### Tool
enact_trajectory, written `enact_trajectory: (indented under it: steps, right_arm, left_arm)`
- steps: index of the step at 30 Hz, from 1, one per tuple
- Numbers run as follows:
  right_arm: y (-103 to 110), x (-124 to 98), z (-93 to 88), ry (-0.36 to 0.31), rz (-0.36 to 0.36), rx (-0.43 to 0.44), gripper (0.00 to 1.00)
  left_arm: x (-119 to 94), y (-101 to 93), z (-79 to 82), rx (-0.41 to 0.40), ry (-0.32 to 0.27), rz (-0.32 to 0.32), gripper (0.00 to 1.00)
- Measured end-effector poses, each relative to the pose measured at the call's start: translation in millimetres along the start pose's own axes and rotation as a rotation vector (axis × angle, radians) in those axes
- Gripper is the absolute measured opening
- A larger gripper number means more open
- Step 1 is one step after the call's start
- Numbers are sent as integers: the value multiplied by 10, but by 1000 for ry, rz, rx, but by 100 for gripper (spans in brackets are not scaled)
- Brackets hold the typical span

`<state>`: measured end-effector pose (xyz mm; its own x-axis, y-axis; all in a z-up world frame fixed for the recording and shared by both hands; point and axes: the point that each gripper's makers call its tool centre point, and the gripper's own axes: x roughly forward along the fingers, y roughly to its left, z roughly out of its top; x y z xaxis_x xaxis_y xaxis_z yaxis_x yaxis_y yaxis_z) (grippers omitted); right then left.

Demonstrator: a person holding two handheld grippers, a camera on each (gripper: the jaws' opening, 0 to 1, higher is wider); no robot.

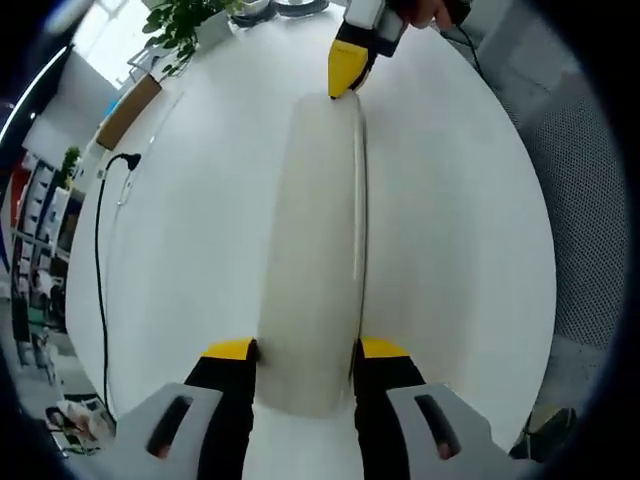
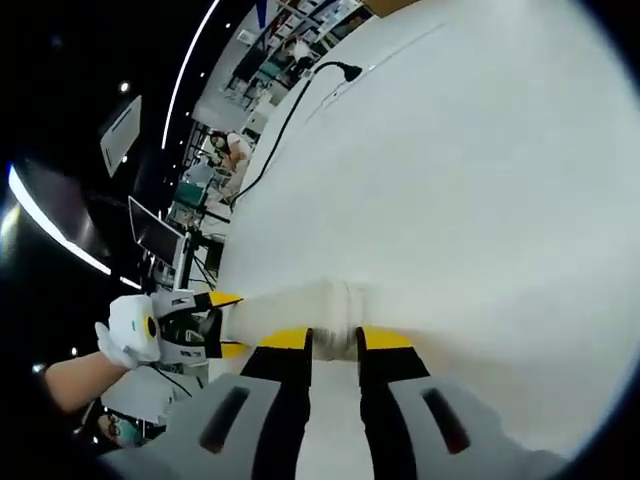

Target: Arrange the utensils inside the cutlery case until each visible utensil rests in its matching compartment.

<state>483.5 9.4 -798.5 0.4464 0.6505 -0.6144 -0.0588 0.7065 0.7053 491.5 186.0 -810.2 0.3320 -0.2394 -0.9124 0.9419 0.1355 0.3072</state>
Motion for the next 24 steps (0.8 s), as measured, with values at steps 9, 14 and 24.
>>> enact_trajectory:
  steps: [9,14,24]
  right_arm:
    - [-78,29,72,-102,48,207,18]
    - [-68,33,104,-126,41,66,15]
    - [-23,12,103,-135,6,-4,13]
  left_arm:
    - [-6,24,0,28,4,0,38]
    - [-11,18,-4,22,7,1,37]
    - [-17,44,-20,1,1,-11,38]
